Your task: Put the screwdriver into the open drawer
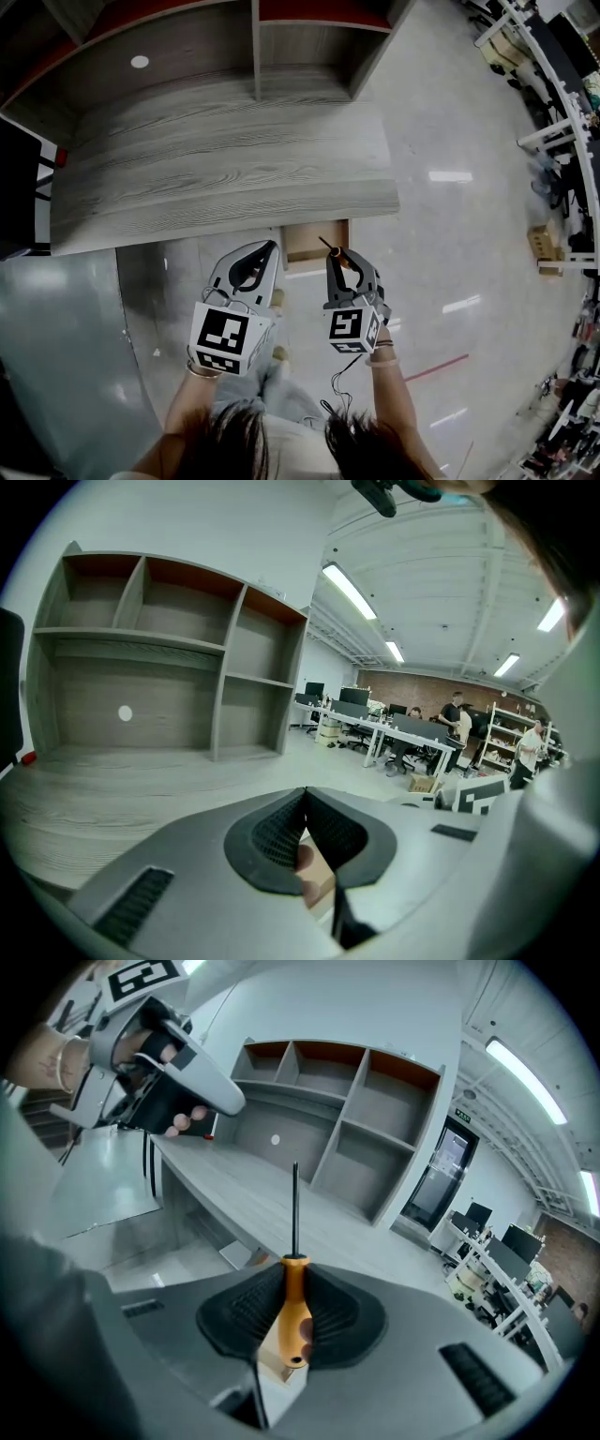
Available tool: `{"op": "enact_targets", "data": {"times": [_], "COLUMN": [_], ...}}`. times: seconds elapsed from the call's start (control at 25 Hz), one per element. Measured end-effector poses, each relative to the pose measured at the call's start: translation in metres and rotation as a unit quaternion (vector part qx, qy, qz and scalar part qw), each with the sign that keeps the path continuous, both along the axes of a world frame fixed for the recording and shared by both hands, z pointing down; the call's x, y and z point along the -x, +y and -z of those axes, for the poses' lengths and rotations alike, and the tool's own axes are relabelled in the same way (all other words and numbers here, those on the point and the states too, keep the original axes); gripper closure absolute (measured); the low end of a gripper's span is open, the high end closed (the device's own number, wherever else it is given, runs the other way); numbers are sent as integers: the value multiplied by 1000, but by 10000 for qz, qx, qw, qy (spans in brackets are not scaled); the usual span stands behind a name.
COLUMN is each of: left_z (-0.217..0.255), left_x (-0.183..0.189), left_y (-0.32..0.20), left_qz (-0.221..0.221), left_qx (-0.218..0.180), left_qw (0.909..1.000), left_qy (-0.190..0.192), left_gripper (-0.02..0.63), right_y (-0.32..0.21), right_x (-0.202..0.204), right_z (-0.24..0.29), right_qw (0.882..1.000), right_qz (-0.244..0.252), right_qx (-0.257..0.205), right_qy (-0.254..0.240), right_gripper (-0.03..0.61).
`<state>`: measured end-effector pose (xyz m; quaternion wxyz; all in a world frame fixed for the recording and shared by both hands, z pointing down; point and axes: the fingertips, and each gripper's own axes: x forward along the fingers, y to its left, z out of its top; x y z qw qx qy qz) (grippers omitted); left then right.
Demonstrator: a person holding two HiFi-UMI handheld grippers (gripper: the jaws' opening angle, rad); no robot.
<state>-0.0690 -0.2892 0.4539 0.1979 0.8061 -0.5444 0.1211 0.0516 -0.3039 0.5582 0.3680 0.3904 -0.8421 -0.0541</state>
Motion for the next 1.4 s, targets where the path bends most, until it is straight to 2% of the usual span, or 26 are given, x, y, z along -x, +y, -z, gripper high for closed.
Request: {"op": "enact_targets", "data": {"times": [0.48,0.92,1.4], "left_z": [-45,-74,-96], "left_x": [6,15,17], "left_y": [-1,-5,-3], "left_qz": [109,95,59], "left_qx": [297,463,623], "left_qw": [9992,9984,9976], "left_qy": [253,306,287], "left_gripper": [598,598,598], "right_y": [-6,-9,-12], "right_x": [13,28,23], "right_z": [-64,-117,-163], "right_qw": [9976,9927,9859], "right_qz": [355,591,713], "right_qx": [393,712,968], "right_qy": [453,774,1167], "right_gripper": [494,494,494]}}
